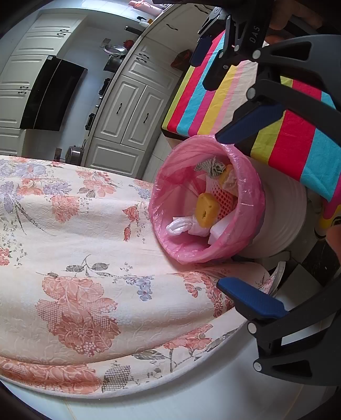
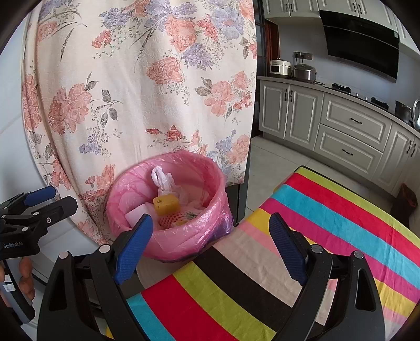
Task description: Collect trash
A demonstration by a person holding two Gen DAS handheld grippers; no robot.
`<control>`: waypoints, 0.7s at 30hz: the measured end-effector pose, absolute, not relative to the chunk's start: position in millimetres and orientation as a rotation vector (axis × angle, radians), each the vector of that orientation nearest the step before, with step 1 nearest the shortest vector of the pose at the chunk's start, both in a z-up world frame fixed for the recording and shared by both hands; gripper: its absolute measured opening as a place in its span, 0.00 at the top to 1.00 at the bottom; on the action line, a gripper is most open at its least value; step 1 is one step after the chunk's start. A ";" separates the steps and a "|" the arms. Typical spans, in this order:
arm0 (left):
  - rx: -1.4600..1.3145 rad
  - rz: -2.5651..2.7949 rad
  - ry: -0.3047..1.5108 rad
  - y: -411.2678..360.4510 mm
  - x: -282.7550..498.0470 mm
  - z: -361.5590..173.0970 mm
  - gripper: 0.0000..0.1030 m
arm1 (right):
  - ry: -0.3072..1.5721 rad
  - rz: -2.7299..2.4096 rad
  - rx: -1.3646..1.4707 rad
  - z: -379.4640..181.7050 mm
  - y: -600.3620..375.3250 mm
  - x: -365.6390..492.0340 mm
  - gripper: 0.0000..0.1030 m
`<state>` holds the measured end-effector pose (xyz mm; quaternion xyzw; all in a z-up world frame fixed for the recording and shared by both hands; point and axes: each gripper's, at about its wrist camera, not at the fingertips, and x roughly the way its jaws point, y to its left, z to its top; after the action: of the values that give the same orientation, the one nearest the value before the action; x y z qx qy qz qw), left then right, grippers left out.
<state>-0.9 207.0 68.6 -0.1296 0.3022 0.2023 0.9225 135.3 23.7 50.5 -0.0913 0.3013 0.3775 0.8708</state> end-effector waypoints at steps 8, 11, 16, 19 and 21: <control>-0.268 0.418 0.623 207.5 -1.2 68.5 0.05 | 0.635 0.791 -0.193 49.2 25.6 136.7 0.18; -0.269 0.418 0.624 208.3 -0.9 67.6 0.05 | 0.636 0.792 -0.194 48.5 25.9 136.6 0.18; -0.271 0.419 0.626 208.2 -1.2 66.4 0.05 | 0.635 0.796 -0.195 47.3 26.8 135.6 0.18; -0.269 0.420 0.624 208.3 -1.5 66.7 0.05 | 0.637 0.797 -0.196 46.5 27.6 136.0 0.18; -0.270 0.420 0.624 208.1 -1.7 66.5 0.05 | 0.636 0.798 -0.196 46.5 27.8 135.9 0.18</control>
<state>-1.7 208.1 66.5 -0.1312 0.3039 0.2047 0.9212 135.9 27.8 46.5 -0.0936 0.3040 0.3815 0.8679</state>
